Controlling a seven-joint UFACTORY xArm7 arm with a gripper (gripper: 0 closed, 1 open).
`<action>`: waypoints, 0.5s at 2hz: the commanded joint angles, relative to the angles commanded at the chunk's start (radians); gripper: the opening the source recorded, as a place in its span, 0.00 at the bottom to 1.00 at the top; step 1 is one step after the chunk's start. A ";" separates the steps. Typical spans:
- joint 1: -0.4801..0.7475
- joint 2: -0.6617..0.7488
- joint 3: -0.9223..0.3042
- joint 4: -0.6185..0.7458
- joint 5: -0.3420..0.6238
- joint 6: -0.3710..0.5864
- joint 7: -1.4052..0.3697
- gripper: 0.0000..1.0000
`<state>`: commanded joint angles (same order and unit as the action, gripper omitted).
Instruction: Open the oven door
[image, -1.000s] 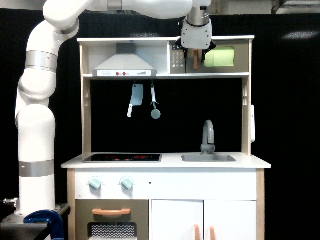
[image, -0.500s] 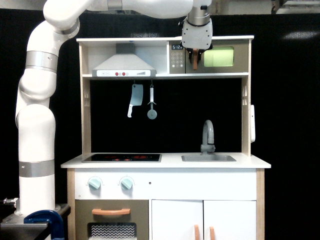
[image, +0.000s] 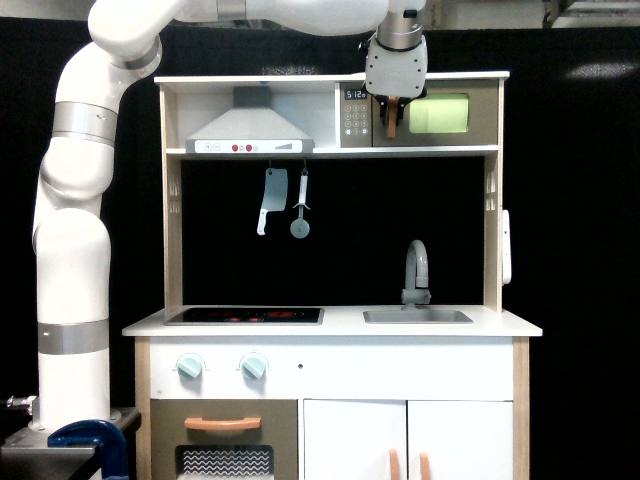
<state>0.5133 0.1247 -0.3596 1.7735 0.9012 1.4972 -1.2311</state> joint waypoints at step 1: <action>-0.057 0.013 0.012 0.023 0.008 0.040 -0.021 0.00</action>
<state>0.4560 0.1381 -0.3477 1.7969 0.9096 1.5371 -1.2521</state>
